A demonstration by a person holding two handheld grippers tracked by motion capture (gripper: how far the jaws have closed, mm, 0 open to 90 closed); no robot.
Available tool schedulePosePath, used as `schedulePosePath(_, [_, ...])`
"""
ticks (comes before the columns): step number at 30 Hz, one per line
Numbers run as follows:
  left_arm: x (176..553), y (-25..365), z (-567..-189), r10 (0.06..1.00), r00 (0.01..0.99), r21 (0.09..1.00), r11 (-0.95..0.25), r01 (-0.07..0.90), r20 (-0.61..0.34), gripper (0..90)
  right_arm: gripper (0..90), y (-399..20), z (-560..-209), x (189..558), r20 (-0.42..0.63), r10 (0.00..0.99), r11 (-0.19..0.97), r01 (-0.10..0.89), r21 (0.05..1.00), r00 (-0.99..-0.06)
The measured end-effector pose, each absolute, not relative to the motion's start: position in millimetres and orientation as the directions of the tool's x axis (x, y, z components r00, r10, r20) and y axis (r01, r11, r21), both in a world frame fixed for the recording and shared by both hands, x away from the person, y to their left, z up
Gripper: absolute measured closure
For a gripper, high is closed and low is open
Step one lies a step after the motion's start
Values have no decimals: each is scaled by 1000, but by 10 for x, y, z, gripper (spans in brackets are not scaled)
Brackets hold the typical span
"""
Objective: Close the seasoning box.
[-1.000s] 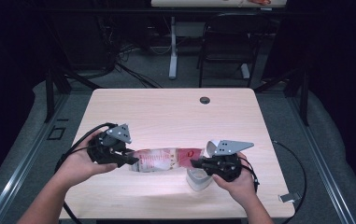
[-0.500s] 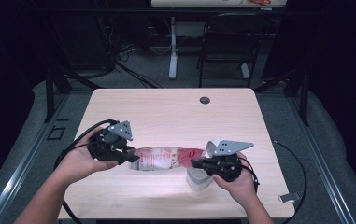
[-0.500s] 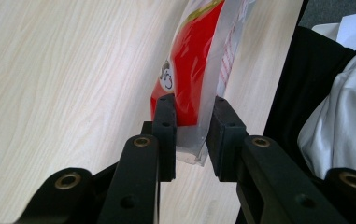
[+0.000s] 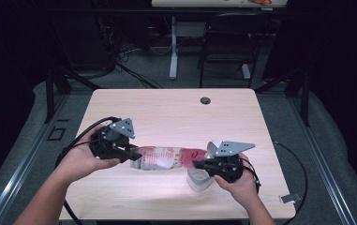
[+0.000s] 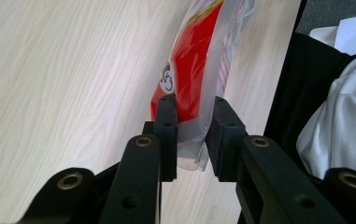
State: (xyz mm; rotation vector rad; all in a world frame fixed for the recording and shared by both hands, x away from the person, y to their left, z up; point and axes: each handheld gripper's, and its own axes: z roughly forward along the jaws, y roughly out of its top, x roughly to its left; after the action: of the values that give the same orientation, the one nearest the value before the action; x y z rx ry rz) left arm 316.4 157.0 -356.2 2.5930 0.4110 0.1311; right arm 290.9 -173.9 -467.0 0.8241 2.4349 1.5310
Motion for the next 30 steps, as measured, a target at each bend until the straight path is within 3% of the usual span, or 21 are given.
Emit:
schedulePosePath(11, [3164,1519,-3506,299,954,500,-829,251,17,777,864,-1732,-4665,2899,100,549,366,346,864,-830])
schedulePosePath(30, [3153,1463,-3438,275,961,503,-834,229,19,788,821,-1765,-4653,2895,95,568,362,352,863,-818])
